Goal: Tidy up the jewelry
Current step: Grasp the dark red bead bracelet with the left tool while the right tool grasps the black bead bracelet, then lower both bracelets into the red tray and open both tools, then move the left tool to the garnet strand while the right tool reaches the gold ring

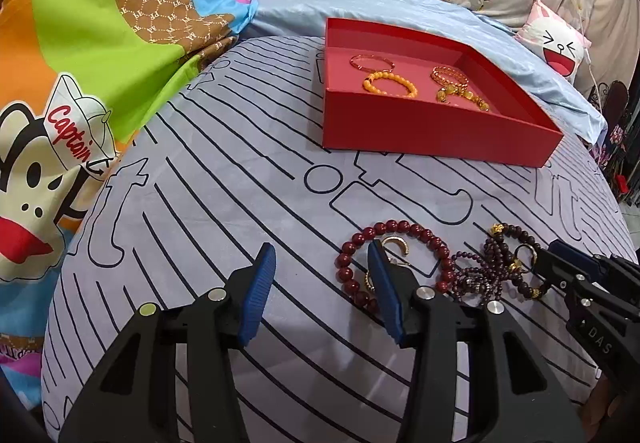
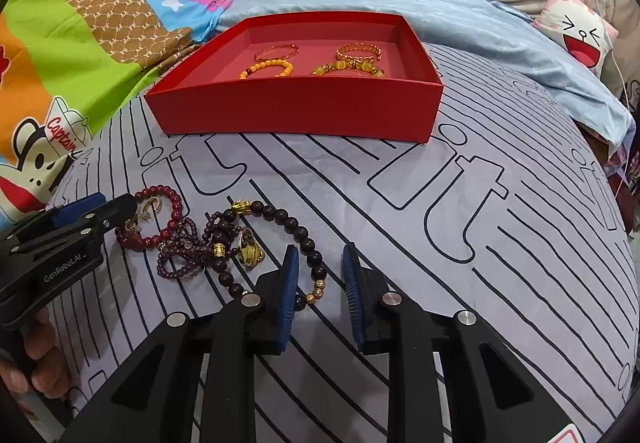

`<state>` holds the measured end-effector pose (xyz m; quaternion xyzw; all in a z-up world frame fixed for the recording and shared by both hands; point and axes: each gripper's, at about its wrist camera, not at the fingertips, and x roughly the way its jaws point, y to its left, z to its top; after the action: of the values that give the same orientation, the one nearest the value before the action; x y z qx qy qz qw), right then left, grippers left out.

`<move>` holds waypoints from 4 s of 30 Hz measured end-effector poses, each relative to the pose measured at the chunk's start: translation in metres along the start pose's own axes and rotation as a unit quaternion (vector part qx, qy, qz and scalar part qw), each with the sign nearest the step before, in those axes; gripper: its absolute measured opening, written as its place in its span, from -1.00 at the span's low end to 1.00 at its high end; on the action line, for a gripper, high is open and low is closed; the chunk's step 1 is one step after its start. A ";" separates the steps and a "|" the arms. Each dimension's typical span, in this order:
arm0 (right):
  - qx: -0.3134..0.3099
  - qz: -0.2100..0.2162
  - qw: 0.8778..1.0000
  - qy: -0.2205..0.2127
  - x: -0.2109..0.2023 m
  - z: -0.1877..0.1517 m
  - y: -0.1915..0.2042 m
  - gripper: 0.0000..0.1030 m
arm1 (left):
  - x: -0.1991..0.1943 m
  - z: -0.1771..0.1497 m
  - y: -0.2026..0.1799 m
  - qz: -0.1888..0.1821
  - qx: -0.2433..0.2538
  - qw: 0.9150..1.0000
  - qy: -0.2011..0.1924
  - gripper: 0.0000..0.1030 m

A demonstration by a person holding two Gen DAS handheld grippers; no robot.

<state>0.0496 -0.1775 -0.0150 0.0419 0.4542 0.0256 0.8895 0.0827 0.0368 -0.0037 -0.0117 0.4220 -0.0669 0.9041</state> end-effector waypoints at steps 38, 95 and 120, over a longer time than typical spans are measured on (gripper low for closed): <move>0.047 0.024 0.998 -0.023 -0.042 0.004 -0.027 -0.86 | -0.039 0.018 -0.018 -0.102 0.006 0.995 -0.008 -0.86; 0.066 0.034 0.997 -0.026 0.038 0.118 -0.050 -0.63 | 0.036 0.118 -0.037 -0.046 0.041 0.998 -0.017 -0.85; 0.063 0.036 0.997 -0.041 -0.032 0.050 -0.044 -0.63 | -0.016 0.056 -0.021 -0.026 0.032 0.999 -0.026 -0.81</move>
<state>0.0717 -0.2265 0.0351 0.1151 0.4162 0.0277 0.9015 0.1131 0.0165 0.0465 0.0050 0.3954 -0.1037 0.9126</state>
